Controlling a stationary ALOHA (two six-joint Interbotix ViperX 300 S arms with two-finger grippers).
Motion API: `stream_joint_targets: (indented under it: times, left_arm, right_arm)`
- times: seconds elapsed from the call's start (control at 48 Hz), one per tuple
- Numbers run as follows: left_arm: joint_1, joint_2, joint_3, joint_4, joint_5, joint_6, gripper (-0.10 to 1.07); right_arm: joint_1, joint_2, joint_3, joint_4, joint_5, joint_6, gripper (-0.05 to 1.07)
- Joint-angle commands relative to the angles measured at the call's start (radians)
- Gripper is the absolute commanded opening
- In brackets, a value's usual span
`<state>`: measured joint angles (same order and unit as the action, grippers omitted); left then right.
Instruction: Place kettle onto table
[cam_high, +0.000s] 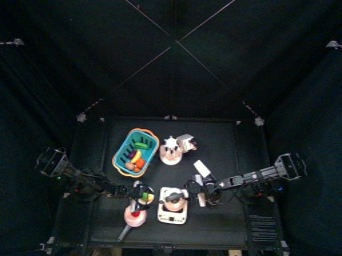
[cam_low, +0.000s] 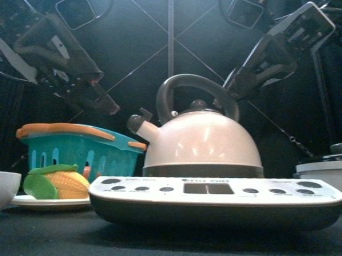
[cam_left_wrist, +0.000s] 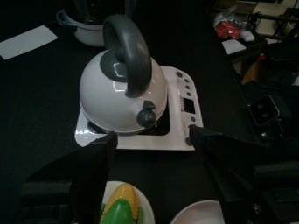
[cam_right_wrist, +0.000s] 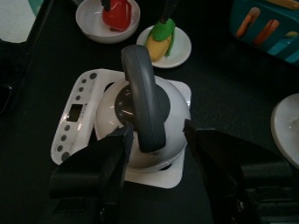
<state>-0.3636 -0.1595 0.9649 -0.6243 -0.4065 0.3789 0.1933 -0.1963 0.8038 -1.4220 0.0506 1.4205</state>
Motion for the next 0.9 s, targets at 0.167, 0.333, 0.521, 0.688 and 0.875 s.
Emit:
stream_joint_targets:
  times: [0.167, 0.333, 0.521, 0.688, 0.875]
  left_arm:
    - [0.012, 0.015, -0.023, 0.005, -0.008, 0.002, 0.99]
    - [0.021, 0.018, -0.021, 0.003, -0.008, 0.002, 0.99]
    - [0.025, 0.028, -0.023, 0.003, -0.009, 0.002, 0.99]
    - [0.023, 0.026, -0.023, 0.003, -0.009, 0.002, 0.99]
    - [0.023, 0.025, -0.025, 0.005, -0.008, 0.000, 0.99]
  right_arm:
    - [0.003, 0.035, -0.055, -0.057, 0.000, -0.002, 0.71]
    - [-0.005, 0.035, -0.054, -0.057, 0.000, -0.002, 0.55]
    - [-0.005, 0.005, -0.054, -0.058, 0.000, 0.000, 0.52]
    - [-0.006, -0.081, -0.025, -0.058, 0.038, -0.002, 0.52]
    - [-0.021, -0.235, 0.071, -0.063, 0.156, 0.000, 0.52]
